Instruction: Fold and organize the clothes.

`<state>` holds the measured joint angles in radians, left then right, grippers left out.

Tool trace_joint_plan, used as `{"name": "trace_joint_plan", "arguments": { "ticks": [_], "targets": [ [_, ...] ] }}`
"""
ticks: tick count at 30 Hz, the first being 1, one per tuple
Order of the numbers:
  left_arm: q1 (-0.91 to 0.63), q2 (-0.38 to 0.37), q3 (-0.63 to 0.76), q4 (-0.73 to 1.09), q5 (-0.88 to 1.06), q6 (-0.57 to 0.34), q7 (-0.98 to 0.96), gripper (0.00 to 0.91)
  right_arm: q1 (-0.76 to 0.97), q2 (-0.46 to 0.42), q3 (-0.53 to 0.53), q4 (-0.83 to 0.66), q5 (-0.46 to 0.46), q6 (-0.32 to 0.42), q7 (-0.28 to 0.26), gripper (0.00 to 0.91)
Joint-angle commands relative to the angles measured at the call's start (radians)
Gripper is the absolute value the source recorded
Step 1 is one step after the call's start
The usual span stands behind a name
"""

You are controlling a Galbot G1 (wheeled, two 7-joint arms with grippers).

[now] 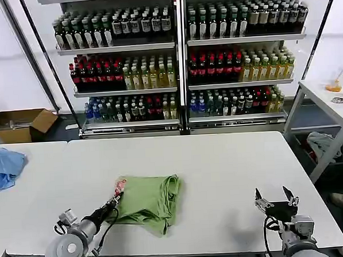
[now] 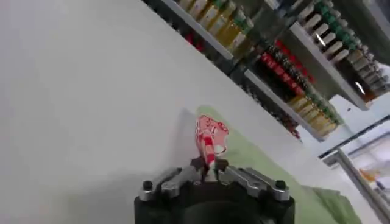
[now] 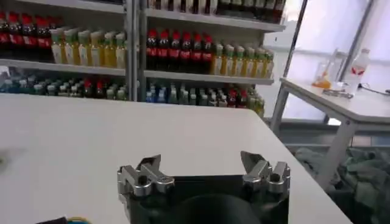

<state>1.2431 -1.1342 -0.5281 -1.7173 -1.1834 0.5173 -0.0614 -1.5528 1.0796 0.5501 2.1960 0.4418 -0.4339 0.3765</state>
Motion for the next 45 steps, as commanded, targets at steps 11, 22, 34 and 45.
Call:
{"name": "trace_joint_plan", "arguments": {
  "ticks": [11,22,34,45],
  "targets": [
    [0.004,0.139,-0.408,-0.075,-0.231,0.010,-0.071,0.020,0.006,-0.009,0.009,0.008,0.018,0.001,0.000,0.907],
    [0.002,0.313,-0.515,-0.321,-0.111,0.023,-0.112,0.020,0.030,-0.007,-0.008,0.010,0.022,0.003,-0.002,0.907],
    [-0.058,0.049,0.412,-0.236,0.808,-0.033,-0.054,0.020,0.021,0.004,0.002,0.015,0.014,0.010,-0.004,0.907],
    [-0.205,-0.079,0.661,-0.200,0.861,0.023,-0.069,0.020,0.012,0.003,0.024,0.015,0.018,0.014,-0.008,0.907]
  ]
}}
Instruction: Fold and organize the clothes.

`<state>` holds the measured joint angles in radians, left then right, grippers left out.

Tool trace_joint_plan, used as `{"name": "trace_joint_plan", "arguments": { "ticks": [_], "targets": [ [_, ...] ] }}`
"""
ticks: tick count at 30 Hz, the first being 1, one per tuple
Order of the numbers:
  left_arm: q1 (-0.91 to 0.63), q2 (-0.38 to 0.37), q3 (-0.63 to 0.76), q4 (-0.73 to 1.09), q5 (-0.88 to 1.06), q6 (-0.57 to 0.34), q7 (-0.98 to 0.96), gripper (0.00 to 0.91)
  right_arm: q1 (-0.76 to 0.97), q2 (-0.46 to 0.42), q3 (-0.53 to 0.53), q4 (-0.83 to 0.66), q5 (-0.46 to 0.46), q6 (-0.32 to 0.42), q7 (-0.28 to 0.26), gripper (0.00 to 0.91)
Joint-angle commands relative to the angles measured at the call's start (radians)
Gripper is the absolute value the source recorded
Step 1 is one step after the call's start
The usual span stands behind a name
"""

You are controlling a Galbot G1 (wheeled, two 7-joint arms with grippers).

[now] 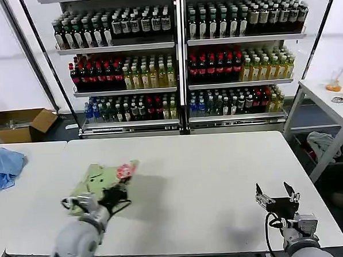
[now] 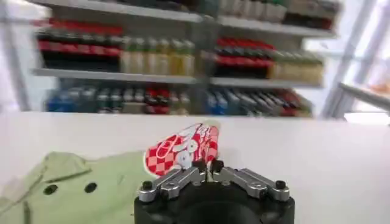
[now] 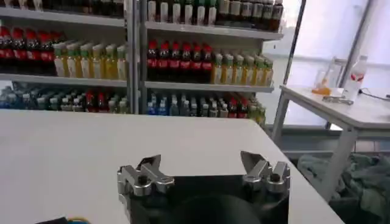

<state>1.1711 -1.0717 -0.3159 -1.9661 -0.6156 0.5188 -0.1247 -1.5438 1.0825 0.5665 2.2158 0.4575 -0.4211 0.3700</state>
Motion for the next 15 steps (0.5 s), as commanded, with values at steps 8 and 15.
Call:
{"name": "trace_joint_plan", "arguments": {
  "ticks": [8,15],
  "targets": [
    [-0.219,-0.241,0.456,0.075,0.105,-0.099,-0.044,0.907,0.050,0.002,-0.042,-0.012,0.028,-0.005,-0.007,0.907],
    [-0.142,-0.183,0.313,-0.032,-0.030,-0.203,-0.083,0.907,0.182,0.015,-0.257,-0.033,0.168,0.005,0.021,0.907]
  ]
}}
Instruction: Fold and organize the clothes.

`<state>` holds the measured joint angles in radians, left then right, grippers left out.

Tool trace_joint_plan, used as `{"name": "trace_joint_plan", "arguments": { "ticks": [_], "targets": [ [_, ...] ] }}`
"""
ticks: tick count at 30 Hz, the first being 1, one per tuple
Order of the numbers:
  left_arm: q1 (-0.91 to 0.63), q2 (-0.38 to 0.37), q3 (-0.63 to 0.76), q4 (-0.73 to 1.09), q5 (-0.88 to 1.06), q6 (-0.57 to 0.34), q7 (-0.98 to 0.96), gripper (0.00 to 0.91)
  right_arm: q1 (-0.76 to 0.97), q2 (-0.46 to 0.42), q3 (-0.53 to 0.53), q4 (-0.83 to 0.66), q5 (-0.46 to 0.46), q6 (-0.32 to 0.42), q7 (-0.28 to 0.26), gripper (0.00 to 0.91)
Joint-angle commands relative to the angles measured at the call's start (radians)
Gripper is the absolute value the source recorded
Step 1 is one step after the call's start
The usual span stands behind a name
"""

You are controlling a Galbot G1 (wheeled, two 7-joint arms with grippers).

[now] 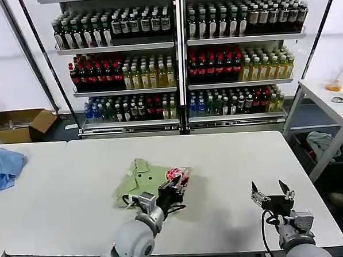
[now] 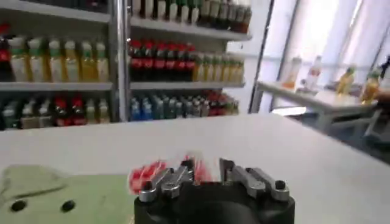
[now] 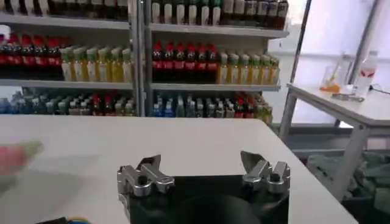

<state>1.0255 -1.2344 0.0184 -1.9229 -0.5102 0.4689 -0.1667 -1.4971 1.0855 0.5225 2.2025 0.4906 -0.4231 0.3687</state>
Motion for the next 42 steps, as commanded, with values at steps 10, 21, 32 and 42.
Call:
{"name": "trace_joint_plan", "arguments": {
  "ticks": [10,21,32,42],
  "targets": [
    [0.234,0.144,-0.392,-0.200,-0.125,-0.209,-0.042,0.907,0.383,0.186,-0.502,-0.245,0.321,-0.014,0.164,0.907],
    [0.384,0.140,-0.535,-0.228,-0.117,-0.244,-0.045,0.907,0.604,0.298,-0.589,-0.493,0.483,-0.057,0.236,0.907],
    [0.379,0.128,-0.530,-0.223,-0.113,-0.240,-0.047,0.907,0.651,0.305,-0.580,-0.549,0.507,-0.070,0.292,0.000],
    [0.354,0.122,-0.505,-0.206,-0.113,-0.236,-0.045,0.907,0.681,0.164,-0.535,-0.562,0.252,-0.053,0.166,0.000]
  ]
}}
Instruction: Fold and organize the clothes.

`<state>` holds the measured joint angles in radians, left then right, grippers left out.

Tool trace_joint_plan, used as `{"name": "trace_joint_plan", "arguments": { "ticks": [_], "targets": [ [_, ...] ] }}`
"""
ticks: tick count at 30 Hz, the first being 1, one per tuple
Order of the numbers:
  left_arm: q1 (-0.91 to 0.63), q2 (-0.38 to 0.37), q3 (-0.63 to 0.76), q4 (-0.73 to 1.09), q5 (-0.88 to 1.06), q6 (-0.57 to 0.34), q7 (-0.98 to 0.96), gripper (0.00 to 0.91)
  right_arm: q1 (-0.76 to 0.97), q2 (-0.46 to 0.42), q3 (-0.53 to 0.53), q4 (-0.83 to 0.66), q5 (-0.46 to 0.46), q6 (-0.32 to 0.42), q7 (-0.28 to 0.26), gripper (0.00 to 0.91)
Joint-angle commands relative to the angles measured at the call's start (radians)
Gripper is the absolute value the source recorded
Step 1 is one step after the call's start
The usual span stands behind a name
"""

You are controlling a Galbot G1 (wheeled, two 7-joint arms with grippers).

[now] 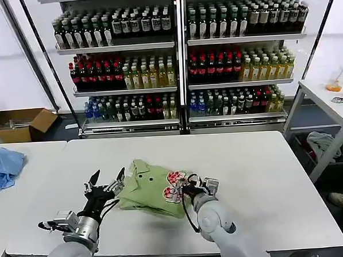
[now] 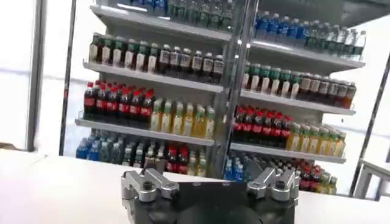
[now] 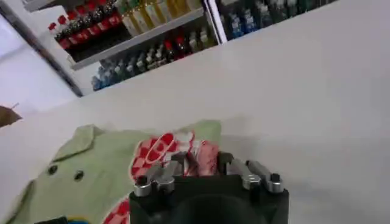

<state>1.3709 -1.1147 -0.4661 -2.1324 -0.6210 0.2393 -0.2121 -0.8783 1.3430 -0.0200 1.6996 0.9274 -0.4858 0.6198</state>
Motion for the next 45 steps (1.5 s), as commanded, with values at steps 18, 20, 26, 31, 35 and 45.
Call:
{"name": "trace_joint_plan", "arguments": {
  "ticks": [18,20,26,31,35,45],
  "targets": [
    [-0.023,0.001,0.013,0.023,0.017,-0.003,0.006,0.907,0.165,-0.246,0.088,-0.209,-0.527,0.086,-0.402,0.907],
    [-0.023,0.002,0.014,0.023,0.023,-0.004,0.007,0.907,0.119,-0.256,0.093,-0.155,-0.576,0.173,-0.390,0.907],
    [-0.019,0.002,0.017,0.017,0.043,-0.007,0.011,0.907,-0.086,-0.261,0.207,0.042,-0.620,0.273,-0.299,0.907],
    [-0.009,0.006,0.017,0.007,0.056,-0.009,0.015,0.907,-0.279,-0.281,0.297,0.215,-0.639,0.310,-0.303,0.907],
    [0.007,0.006,0.017,-0.002,0.084,-0.010,0.020,0.907,-0.400,-0.274,0.379,0.345,-0.655,0.317,-0.306,0.907],
    [0.041,0.004,0.009,-0.025,0.117,-0.012,0.020,0.907,-0.659,-0.225,0.538,0.516,-0.692,0.334,-0.354,0.907]
  ]
}}
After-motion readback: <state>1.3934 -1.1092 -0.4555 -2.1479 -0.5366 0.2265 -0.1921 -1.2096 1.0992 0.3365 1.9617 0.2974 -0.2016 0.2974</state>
